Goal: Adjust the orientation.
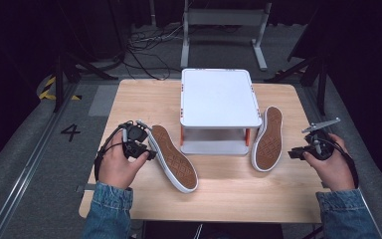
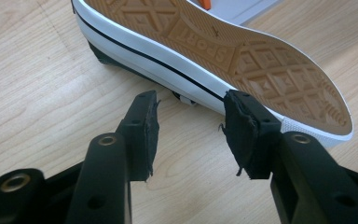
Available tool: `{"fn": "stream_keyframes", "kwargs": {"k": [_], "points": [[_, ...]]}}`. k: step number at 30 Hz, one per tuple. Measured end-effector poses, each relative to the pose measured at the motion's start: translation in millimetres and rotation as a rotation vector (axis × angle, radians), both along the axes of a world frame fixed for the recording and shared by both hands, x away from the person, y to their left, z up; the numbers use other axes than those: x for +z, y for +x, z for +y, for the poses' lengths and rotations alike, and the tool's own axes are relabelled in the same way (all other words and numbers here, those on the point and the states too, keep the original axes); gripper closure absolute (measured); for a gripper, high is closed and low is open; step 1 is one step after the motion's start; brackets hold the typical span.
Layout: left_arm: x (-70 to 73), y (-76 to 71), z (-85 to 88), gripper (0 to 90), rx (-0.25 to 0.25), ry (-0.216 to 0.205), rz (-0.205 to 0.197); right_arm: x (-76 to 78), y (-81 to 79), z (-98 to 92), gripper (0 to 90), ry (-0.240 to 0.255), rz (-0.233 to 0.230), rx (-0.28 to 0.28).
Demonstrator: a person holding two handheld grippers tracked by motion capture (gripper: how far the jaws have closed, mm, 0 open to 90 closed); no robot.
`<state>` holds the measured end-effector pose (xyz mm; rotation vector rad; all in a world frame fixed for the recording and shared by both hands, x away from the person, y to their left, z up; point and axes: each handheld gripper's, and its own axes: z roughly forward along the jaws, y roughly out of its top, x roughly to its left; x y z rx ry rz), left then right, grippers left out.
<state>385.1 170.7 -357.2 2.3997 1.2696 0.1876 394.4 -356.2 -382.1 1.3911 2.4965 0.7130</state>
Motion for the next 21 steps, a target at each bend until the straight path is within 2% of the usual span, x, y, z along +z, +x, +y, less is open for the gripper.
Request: {"fn": "stream_keyframes", "kwargs": {"k": [8,10,11,13,16,17,21], "points": [[0.4,1.7,-12.3,50.3,-0.037,0.005,0.010,-2.4,-2.4,2.0,73.3,-0.007,-0.006,0.014],[0.7,2.0,-16.8,51.0,-0.052,0.007,0.000,-3.9,-2.9,2.2,73.3,-0.008,-0.005,0.015],[0.5,1.9,-19.8,54.2,-0.060,0.006,-0.003,-5.1,-3.7,1.6,73.0,-0.011,-0.003,0.013],[-2.3,2.8,-31.7,55.4,-0.105,0.007,-0.040,-6.4,-4.4,0.6,72.8,-0.005,-0.001,0.014],[-6.5,3.6,-44.2,60.4,-0.157,0.042,-0.087,-6.8,-5.5,-0.1,72.6,-0.001,0.004,0.009],[-8.0,4.3,-46.3,62.2,-0.166,0.037,-0.092,-7.5,-6.1,-0.4,72.5,0.001,0.001,0.011],[-14.4,7.7,-52.8,69.5,-0.193,0.032,-0.070,-8.4,-6.7,-0.9,72.3,0.004,0.005,0.007]]}}
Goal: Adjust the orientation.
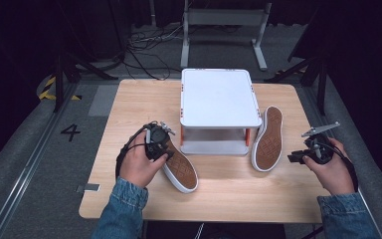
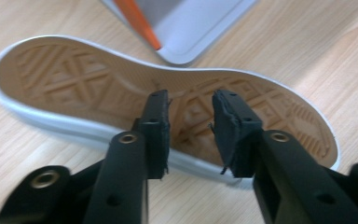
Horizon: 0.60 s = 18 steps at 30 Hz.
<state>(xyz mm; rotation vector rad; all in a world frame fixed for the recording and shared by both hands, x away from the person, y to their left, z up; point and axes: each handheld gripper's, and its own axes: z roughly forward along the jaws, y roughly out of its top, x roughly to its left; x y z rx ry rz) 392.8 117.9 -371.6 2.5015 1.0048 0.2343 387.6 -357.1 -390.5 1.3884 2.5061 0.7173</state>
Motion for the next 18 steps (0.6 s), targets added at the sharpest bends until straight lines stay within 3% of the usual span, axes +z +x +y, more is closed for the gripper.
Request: {"fn": "stream_keyframes", "kwargs": {"k": [6,12,18], "points": [[-6.2,2.4,-4.4,71.7,-0.001,0.034,0.051,-0.9,0.0,0.2,71.8,0.002,0.002,0.004],[-7.4,1.7,-1.4,73.0,0.009,0.043,0.068,-1.8,1.4,1.8,70.7,-0.004,0.002,0.012],[-11.8,-5.7,9.8,73.7,0.046,0.077,0.135,0.9,2.6,2.4,70.2,0.002,-0.010,0.011]]}}
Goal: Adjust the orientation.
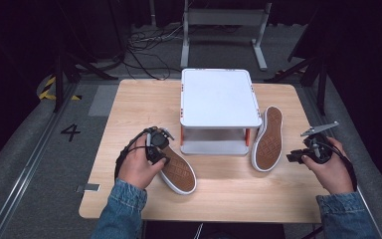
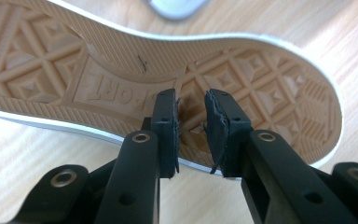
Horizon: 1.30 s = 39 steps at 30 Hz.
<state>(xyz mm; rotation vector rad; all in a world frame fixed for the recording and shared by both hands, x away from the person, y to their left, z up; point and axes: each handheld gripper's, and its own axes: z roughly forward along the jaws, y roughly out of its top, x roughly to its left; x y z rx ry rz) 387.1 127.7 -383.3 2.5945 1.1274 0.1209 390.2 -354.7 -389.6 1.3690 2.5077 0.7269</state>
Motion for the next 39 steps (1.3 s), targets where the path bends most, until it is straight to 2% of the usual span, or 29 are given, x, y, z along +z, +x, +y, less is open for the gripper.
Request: {"fn": "stream_keyframes", "kwargs": {"k": [3,5,7,9,10,11,12,15,19,21,24,27,30,32,36,39], "points": [[-5.4,-5.3,9.1,72.5,0.028,0.024,0.058,1.2,2.5,2.6,69.8,0.000,-0.003,0.011],[-9.8,-9.6,18.3,71.6,0.046,0.065,0.097,1.6,4.1,5.2,69.7,0.002,-0.006,0.018],[-13.1,-13.6,31.4,69.3,0.076,0.041,0.116,2.2,5.7,7.6,69.5,0.004,-0.009,0.028],[-15.3,-16.7,40.8,68.4,0.097,-0.004,0.121,2.9,7.4,10.7,69.3,0.000,-0.011,0.034],[-16.5,-17.5,42.7,68.2,0.098,0.008,0.126,2.8,8.3,12.0,69.1,0.001,-0.012,0.040],[-18.9,-17.8,42.9,67.5,0.100,0.044,0.127,2.8,8.9,13.5,68.8,0.001,-0.009,0.042],[-20.6,-17.6,43.0,65.0,0.102,0.050,0.124,2.5,9.6,14.7,68.5,0.000,-0.011,0.046],[-17.3,-17.0,43.6,60.5,0.103,0.023,0.104,2.9,10.3,17.1,68.1,-0.007,-0.012,0.054],[-1.5,-16.6,40.7,58.0,0.115,-0.042,0.019,3.2,9.3,16.2,68.1,-0.006,-0.014,0.046],[8.8,-14.5,34.1,57.1,0.104,-0.071,-0.040,2.1,8.1,15.2,68.1,-0.006,-0.015,0.046],[17.0,-8.5,23.3,59.8,0.086,-0.098,-0.076,0.0,4.1,12.2,67.7,-0.010,-0.010,0.037],[17.9,0.8,12.1,59.9,0.065,-0.093,-0.072,-0.4,-0.9,6.3,67.5,-0.012,-0.008,0.020],[9.4,7.6,6.3,60.9,0.055,-0.033,-0.013,-0.7,-5.2,0.5,67.4,-0.012,-0.008,0.002],[7.6,8.0,8.2,61.7,0.068,-0.064,0.005,-0.9,-7.1,-2.3,67.3,-0.014,-0.008,-0.005],[10.6,3.2,15.3,61.8,0.096,-0.055,-0.002,-0.2,-7.6,-3.8,66.8,-0.015,-0.011,-0.008],[13.1,-2.9,27.0,61.8,0.124,-0.075,0.007,1.2,-6.3,-1.8,66.6,-0.011,-0.014,0.001]]}}
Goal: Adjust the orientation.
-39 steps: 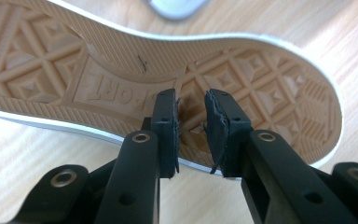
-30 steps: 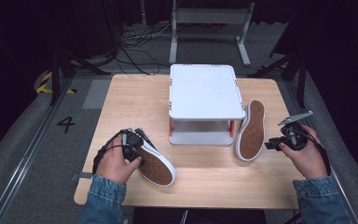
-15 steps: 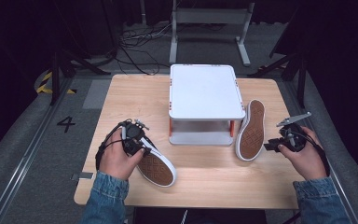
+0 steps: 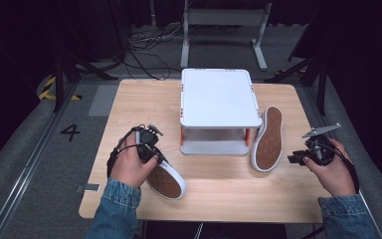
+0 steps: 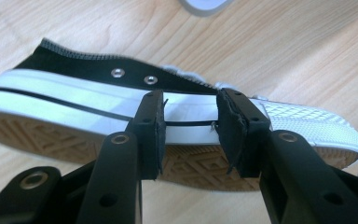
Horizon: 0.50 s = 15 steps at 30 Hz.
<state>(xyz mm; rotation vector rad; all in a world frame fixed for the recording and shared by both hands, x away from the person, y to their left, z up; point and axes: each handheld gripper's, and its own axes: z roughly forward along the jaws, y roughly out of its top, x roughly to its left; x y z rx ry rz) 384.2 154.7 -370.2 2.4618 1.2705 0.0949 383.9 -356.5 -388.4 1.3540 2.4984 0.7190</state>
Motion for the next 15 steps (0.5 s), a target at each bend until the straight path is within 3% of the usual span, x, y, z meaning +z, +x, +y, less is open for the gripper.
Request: {"fn": "stream_keyframes", "kwargs": {"k": [6,15], "points": [[6.1,-16.9,24.5,59.1,0.045,0.028,0.015,3.9,7.1,7.3,66.3,0.007,-0.008,0.019],[3.4,-38.1,58.4,53.5,0.133,0.035,0.119,8.2,19.4,21.4,65.9,0.015,-0.021,0.061]]}}
